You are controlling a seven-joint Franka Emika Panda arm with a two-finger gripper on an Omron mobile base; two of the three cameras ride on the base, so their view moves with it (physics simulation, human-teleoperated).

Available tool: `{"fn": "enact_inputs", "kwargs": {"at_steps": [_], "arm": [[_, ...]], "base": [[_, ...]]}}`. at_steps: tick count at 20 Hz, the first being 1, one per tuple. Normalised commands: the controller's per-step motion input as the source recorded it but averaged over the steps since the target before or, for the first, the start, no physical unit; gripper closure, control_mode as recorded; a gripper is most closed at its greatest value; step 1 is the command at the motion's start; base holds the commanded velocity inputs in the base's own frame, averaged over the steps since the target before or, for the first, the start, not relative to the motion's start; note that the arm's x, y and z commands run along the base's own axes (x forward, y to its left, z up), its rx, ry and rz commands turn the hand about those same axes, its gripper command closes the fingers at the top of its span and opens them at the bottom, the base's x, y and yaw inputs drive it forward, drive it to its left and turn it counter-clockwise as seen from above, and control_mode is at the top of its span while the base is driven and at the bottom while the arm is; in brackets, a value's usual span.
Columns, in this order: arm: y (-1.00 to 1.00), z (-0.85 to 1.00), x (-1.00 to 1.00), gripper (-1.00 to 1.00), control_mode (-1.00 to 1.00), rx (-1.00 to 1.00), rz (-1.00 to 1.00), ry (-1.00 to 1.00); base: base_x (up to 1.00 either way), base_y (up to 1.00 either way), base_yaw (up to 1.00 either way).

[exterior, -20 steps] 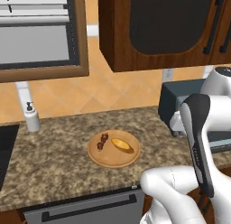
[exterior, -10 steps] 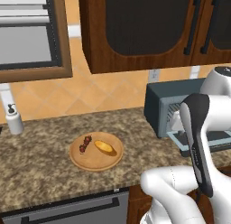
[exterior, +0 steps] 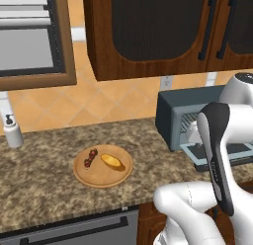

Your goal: Pick up the kebab skewer and baguette bread, and place them inside the toaster oven. Close the toaster oven door and start by setting the timer.

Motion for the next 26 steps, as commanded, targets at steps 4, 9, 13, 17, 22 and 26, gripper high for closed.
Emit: {"fn": "enact_inputs", "kwargs": {"at_steps": [4, 9, 13, 17, 22, 26], "arm": [[0.0, 0.0, 0.0, -1.0, 1.0, 0.0, 0.0, 0.0], [-0.12, -0.02, 0.02, -1.0, -1.0, 0.0, 0.01, 0.0], [-0.84, -0.11, -0.04, -1.0, -1.0, 0.0, 0.01, -0.08], [-1.0, -0.17, 0.0, -1.0, -1.0, 0.0, 0.02, -0.22], [-0.83, -0.15, 0.0, -1.0, -1.0, 0.0, 0.03, -0.35], [-0.69, -0.23, 0.0, -1.0, -1.0, -0.02, 0.02, -0.4]], "base": [[0.12, 0.02, 0.0], [0.07, 0.0, 0.0], [0.0, 0.0, 0.0], [0.0, 0.0, 0.0], [0.0, 0.0, 0.0], [0.0, 0.0, 0.0]]}}
